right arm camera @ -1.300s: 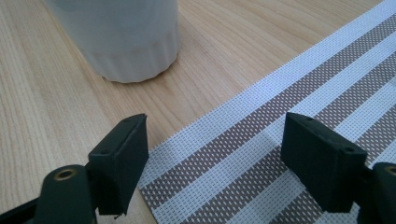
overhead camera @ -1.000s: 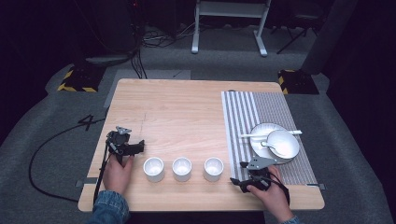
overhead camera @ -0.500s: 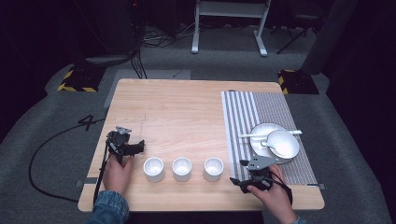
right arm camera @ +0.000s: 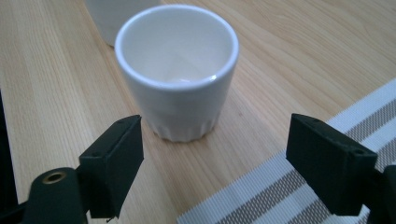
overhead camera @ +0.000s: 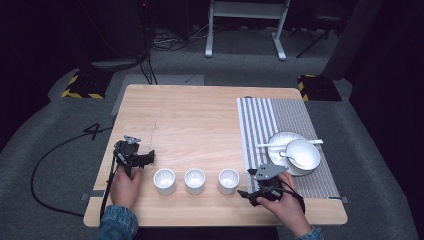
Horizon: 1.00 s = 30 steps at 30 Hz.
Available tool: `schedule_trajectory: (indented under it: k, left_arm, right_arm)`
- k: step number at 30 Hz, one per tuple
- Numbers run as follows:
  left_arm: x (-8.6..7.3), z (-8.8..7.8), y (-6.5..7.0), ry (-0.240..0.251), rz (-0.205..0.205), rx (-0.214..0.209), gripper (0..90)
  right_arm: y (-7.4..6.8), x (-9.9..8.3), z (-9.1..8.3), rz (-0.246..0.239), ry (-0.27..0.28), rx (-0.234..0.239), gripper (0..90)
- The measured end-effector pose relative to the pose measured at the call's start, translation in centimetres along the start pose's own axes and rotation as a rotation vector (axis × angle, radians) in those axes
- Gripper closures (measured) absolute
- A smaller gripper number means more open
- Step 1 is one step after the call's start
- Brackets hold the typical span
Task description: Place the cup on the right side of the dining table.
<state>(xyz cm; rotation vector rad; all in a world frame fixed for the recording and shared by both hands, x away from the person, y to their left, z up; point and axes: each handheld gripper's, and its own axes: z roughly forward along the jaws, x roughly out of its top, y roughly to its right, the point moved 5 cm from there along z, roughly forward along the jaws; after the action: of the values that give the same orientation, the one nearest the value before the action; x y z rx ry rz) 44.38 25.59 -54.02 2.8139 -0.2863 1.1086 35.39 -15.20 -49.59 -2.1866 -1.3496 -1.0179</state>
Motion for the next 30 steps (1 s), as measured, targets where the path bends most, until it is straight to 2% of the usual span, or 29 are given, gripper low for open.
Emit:
schedule_trajectory:
  k: [6,9,11,14,18,21,23,25,30]
  left_arm:
    - [0.0,0.0,0.0,0.0,0.0,0.0,14.0]
    - [0.0,0.0,0.0,0.0,-0.001,-0.001,14.0]
    - [0.0,0.0,0.0,0.0,0.0,0.0,14.0]
    - [0.0,0.0,0.0,0.001,-0.001,-0.001,14.0]
    - [0.0,0.0,0.0,0.0,0.0,0.0,14.0]
    - [0.0,0.0,0.0,0.0,0.0,0.0,14.0]
    - [0.0,0.0,0.0,0.0,0.001,0.0,14.0]
    - [0.0,0.0,0.0,0.0,0.0,0.0,14.0]
    - [0.0,0.0,0.0,0.0,0.0,0.0,14.0]
  right_arm:
    - [-0.2,0.9,1.0,-0.015,0.007,0.034,17.9]
    - [-0.7,1.5,2.0,-0.023,0.015,0.067,17.9]
    - [-0.8,1.8,2.5,-0.025,0.024,0.07,19.7]
    - [-1.0,2.2,3.4,0.0,0.049,0.09,19.7]
    - [-1.3,2.3,4.5,0.008,0.051,0.105,19.6]
    - [-1.4,2.5,5.1,0.007,0.053,0.107,19.9]
    - [-1.4,2.5,5.5,-0.002,0.047,0.094,25.2]
    - [-1.4,2.5,5.6,-0.014,0.041,0.083,26.4]
    - [-1.4,2.4,5.6,-0.008,0.059,0.086,26.6]
